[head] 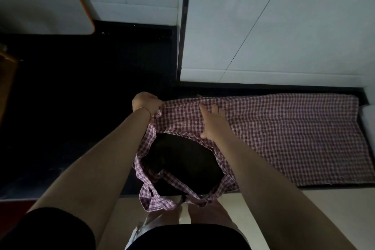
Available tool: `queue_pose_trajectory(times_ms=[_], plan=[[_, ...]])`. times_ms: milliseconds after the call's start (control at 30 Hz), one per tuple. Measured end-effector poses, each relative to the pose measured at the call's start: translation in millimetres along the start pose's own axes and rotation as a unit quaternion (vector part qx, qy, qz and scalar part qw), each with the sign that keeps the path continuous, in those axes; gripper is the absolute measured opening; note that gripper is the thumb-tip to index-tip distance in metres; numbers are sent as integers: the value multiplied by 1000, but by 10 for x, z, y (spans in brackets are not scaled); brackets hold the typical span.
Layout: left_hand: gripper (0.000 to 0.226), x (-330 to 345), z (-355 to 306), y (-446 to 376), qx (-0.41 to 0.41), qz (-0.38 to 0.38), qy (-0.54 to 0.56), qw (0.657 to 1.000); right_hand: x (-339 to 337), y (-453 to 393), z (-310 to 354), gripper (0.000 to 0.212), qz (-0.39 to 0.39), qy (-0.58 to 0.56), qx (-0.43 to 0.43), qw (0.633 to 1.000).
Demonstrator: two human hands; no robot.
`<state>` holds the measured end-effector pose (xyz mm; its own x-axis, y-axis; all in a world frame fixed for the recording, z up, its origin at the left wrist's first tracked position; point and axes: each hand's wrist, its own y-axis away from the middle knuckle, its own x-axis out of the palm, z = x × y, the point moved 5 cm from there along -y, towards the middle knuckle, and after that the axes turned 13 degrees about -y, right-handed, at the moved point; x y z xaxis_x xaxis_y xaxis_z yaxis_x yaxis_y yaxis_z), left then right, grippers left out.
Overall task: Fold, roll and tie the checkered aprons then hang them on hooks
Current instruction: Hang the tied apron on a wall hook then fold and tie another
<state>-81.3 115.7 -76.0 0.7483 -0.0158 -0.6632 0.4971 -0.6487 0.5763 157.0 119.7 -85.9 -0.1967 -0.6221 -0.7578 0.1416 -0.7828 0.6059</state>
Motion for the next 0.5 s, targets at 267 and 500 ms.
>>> queue_pose_trajectory(times_ms=[267,500], plan=[[8,-127,176,-92,-7,-7,37,999,-2,-1,-4,115,-8,-2,-2,1000],[34,-30,144,-26,43,-23,-19,999,-17,13,-1,115,-7,5,1,1000]])
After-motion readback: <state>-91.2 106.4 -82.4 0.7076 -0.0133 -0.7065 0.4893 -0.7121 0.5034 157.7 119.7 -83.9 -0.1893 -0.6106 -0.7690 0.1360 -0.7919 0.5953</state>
